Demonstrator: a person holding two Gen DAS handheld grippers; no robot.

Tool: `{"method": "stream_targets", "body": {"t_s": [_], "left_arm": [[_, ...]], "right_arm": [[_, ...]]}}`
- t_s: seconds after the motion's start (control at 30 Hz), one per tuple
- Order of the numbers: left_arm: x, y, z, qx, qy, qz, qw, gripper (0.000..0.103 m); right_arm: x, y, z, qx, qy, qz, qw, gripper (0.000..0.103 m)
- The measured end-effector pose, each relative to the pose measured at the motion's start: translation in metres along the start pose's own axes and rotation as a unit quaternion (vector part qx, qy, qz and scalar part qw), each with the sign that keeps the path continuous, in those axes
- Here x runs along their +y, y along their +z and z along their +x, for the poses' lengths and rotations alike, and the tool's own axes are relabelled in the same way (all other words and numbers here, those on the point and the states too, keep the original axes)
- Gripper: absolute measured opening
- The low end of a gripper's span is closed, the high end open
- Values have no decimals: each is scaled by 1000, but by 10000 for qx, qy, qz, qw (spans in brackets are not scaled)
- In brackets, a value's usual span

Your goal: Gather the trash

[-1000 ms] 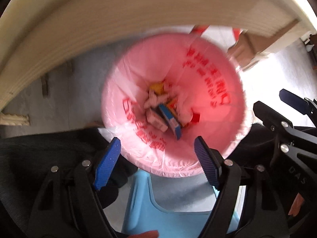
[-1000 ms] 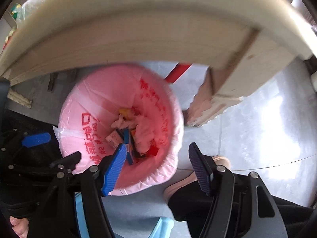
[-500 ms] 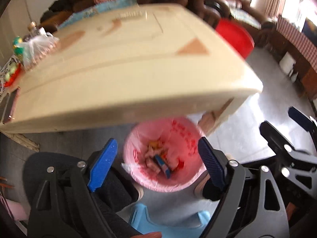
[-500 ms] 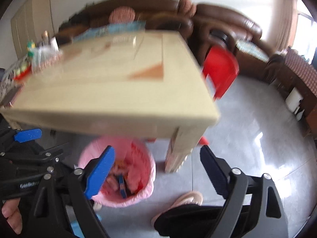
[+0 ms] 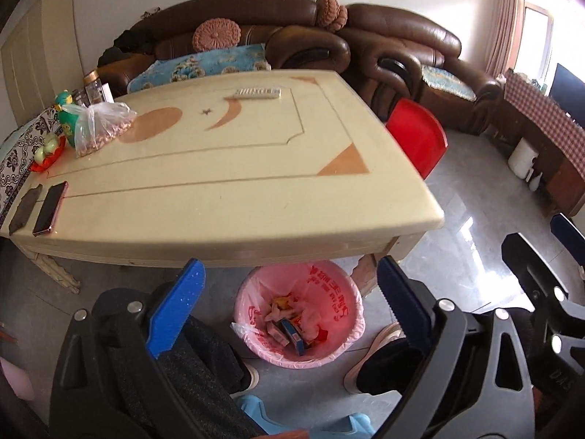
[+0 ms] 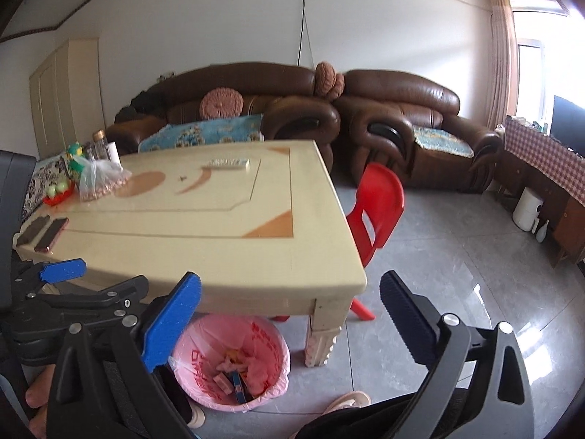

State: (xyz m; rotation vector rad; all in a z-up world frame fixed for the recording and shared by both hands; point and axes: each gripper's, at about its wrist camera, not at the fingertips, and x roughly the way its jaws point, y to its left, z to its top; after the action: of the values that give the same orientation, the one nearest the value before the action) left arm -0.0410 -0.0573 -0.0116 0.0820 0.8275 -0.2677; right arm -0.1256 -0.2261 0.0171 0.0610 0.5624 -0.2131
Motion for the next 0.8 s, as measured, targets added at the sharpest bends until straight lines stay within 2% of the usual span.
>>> {"method": "stream_targets", "body": {"t_s": [0.33, 0.63, 0.8], "left_arm": [[5, 3, -35, -468, 31, -32, 9989, 95], [7, 5, -40, -568, 222, -104, 9981, 97], [10, 7, -39, -500, 237, -135, 9984, 97]], "right_arm": [[-5, 8, -26, -298, -60, 144, 9994, 96], [-9, 8, -30, -332, -17, 209, 9992, 96], [-11, 9, -30, -323, 12, 211, 9993, 96]]}}
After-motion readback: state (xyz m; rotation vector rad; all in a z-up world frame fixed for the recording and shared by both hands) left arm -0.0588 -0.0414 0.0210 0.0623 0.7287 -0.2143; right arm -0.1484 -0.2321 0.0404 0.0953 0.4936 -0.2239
